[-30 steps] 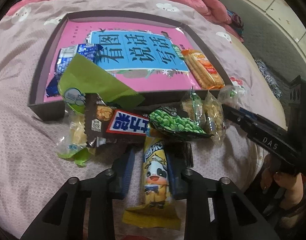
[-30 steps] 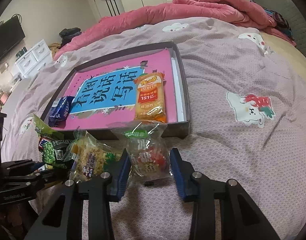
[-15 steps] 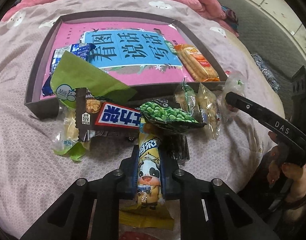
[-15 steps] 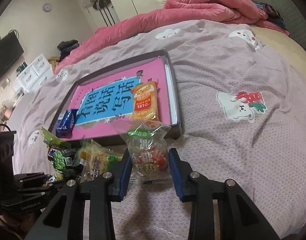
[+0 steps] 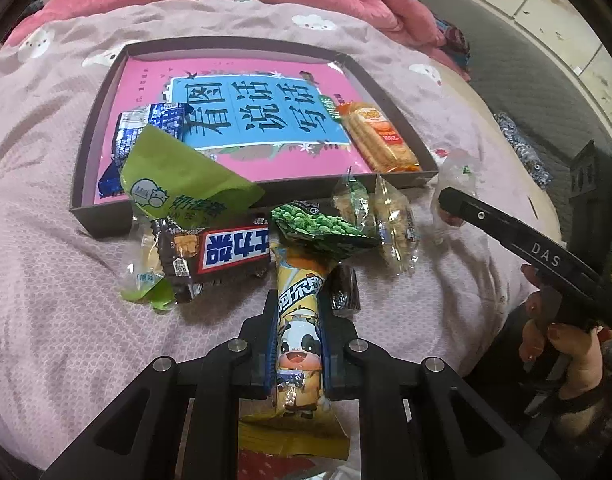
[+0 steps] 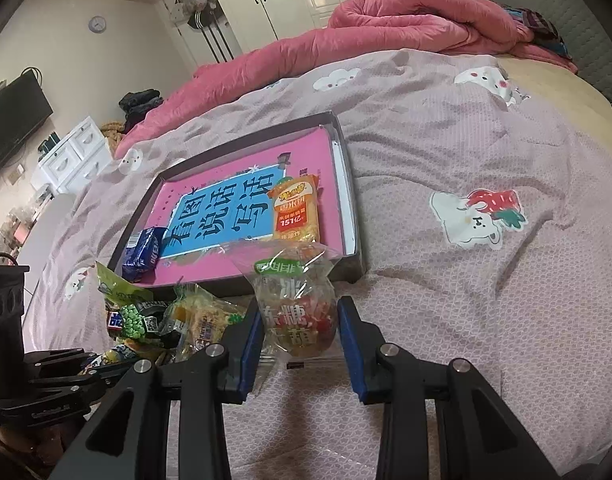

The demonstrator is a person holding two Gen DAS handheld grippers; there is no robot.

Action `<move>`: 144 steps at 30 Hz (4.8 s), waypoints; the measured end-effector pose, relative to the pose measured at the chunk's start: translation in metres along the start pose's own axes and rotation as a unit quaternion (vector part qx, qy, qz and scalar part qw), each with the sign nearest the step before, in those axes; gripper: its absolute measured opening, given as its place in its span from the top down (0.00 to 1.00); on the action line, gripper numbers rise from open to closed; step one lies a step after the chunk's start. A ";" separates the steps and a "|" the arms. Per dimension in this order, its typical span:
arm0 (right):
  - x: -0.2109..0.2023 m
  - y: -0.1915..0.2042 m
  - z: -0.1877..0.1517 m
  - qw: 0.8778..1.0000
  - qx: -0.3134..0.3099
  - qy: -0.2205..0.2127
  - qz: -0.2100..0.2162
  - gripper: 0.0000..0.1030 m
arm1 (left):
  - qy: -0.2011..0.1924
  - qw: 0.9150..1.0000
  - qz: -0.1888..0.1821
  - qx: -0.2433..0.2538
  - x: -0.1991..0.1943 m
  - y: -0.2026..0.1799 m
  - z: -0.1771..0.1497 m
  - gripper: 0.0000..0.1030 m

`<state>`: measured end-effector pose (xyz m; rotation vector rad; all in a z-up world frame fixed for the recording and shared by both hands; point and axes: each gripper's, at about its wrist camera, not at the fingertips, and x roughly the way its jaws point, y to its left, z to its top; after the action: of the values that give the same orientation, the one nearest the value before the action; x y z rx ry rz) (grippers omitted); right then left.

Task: Organize snacks
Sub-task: 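Lift the cow-print bar and pastry bag and carry both over the tray, then lower the cow-print bar and pastry bag toward the tray surface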

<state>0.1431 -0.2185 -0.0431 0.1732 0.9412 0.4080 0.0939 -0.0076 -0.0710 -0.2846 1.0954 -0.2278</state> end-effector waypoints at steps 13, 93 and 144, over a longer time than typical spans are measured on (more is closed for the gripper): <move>-0.006 0.002 0.000 1.000 -0.003 -0.010 0.009 0.64 | -0.018 1.000 -0.006 -0.011 -0.024 0.001 -0.007 0.84; -0.012 0.026 0.037 0.995 -0.030 -0.076 0.054 0.64 | -0.145 0.987 0.030 -0.058 -0.067 0.017 0.062 0.84; 0.071 0.042 0.045 0.995 -0.051 0.027 0.081 0.64 | -0.098 0.992 0.068 -0.027 0.024 0.009 0.097 0.84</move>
<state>0.2059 -0.1494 -0.0569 0.1460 0.9596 0.6110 0.1919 0.0043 -0.0528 -0.2726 0.9226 -0.0466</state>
